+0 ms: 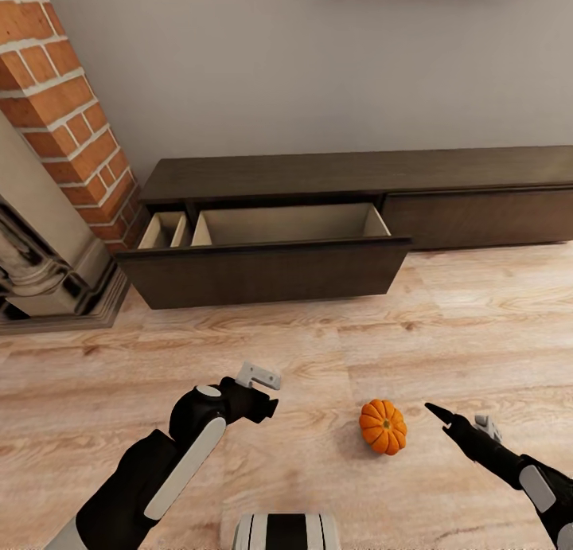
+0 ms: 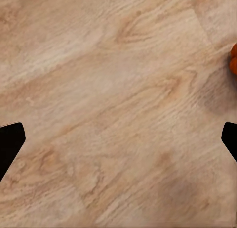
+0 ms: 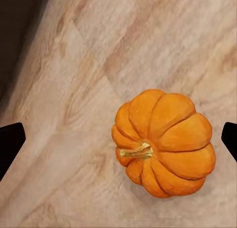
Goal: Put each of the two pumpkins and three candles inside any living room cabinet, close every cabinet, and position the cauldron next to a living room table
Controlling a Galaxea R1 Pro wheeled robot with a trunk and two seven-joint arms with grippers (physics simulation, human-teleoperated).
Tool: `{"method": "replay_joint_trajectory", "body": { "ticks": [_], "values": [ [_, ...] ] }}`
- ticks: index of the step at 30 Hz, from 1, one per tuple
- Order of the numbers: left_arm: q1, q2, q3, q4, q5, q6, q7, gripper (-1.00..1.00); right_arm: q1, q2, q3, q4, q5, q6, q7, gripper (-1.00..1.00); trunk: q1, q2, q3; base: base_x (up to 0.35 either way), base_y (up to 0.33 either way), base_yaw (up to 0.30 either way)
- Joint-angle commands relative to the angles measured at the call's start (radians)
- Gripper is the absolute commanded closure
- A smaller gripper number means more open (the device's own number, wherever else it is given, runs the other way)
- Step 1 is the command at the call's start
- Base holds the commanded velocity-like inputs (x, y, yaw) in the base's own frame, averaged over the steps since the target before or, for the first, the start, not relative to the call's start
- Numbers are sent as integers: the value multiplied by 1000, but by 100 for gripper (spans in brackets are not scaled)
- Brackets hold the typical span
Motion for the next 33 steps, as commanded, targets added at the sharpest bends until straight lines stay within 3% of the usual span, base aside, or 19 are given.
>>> {"method": "replay_joint_trajectory", "body": {
  "ticks": [1, 9, 15, 26, 29, 31, 33],
  "values": [
    [-1, 0, -2, -1, 10, 2, 10, -100, -73, 0, -3, 0, -5, 8, 3, -100, 0, -1, -5, 0, 0, 0],
    [-1, 0, -1, -1, 11, 2, 10, -100, -78, 1, 0, 1, -4, 8, 4, -100, 4, -2, -36, 0, 0, 0],
    [-1, -1, -1, -1, 11, 2, 10, -100, -78, 0, 0, 2, -3, 14, 0, -100, 4, -3, -39, 0, 0, 0],
    [-1, 0, -1, -1, 11, 1, 8, -100, -79, 0, 0, 4, -5, 17, -54, -100, 9, -5, -82, 0, 0, 0],
    [-1, 6, 2, -1, 14, 2, -44, -100, -80, 0, 1, 4, -3, 17, -57, -100, 11, -6, -94, 0, 0, 0],
    [-1, 10, 11, -1, 14, 2, -121, -100, -80, 0, 1, 4, -2, 17, -58, -100, 11, -6, -101, 0, 0, 0],
    [-1, 16, 57, -1, 14, 3, -206, -100, -80, 0, 1, 4, 0, 18, -58, -100, 12, -7, -105, 0, 0, 0]
  ]
}}
